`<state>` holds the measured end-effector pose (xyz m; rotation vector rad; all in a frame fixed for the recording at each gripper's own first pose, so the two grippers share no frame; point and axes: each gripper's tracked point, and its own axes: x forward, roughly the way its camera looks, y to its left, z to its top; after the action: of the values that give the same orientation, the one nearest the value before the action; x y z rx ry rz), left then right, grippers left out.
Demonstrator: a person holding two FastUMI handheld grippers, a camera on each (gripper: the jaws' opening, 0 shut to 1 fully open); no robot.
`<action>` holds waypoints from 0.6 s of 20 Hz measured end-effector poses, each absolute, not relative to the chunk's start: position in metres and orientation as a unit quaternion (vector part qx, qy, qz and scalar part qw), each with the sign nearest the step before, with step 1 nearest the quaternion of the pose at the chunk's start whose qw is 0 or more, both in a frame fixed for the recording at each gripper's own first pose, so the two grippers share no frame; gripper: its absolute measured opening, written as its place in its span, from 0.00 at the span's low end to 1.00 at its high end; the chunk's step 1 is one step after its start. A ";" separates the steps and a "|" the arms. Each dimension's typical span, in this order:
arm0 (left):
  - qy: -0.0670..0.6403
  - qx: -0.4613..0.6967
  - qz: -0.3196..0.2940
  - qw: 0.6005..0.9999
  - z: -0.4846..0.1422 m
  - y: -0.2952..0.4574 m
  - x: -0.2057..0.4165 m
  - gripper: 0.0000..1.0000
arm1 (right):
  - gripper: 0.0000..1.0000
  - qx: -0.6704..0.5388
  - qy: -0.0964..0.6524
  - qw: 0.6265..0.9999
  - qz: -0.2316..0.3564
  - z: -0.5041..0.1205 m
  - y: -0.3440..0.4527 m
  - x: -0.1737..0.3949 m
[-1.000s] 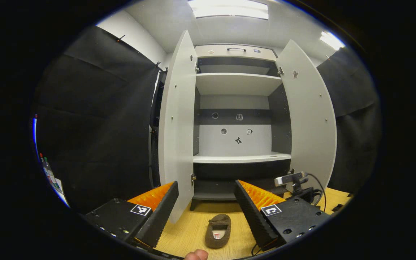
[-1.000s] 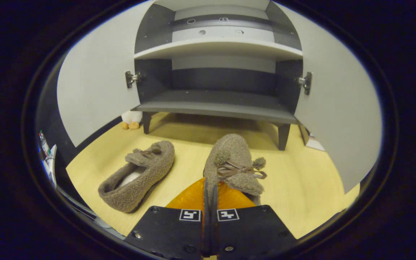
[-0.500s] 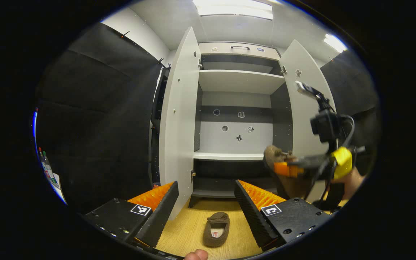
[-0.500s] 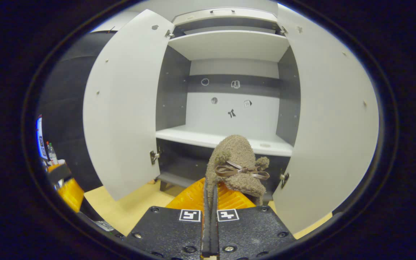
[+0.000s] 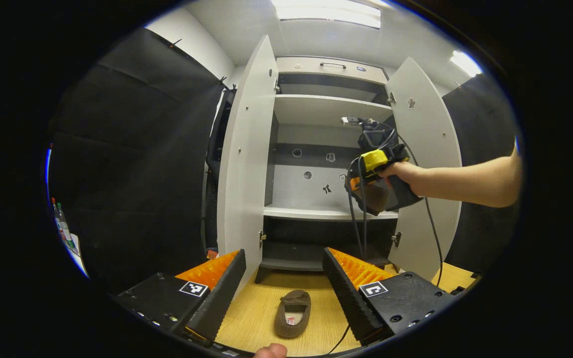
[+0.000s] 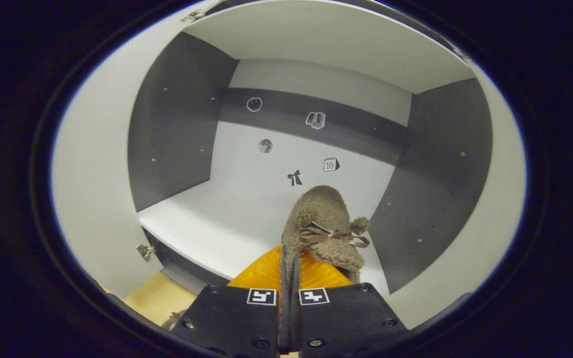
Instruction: Grab one shoe with the right hand and put it into the shoe cabinet, grab the other shoe with the left hand and put it into the shoe cabinet; then close the right door with the right hand and the left door with the left hand.
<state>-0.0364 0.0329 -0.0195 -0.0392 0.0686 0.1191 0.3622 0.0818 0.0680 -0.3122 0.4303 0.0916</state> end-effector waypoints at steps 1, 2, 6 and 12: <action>0.034 -0.016 0.066 0.997 -0.020 0.037 -0.036 0.94 | 0.03 -0.161 0.226 0.960 0.039 0.061 0.081 0.375; 0.035 -0.013 0.071 0.997 -0.020 0.041 -0.037 0.94 | 0.04 -0.165 0.240 0.956 0.034 0.054 0.081 0.386; 0.043 -0.009 0.086 0.995 -0.026 0.052 -0.039 0.95 | 0.04 -0.151 0.285 0.946 0.018 0.033 0.081 0.407; 0.058 -0.008 0.099 0.993 -0.033 0.057 -0.042 0.95 | 0.11 -0.153 0.292 0.944 0.012 0.022 0.084 0.420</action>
<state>-0.0423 0.0572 -0.0331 -0.0163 0.1164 0.1984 0.4195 0.0837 0.0223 -0.3128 0.5945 0.0251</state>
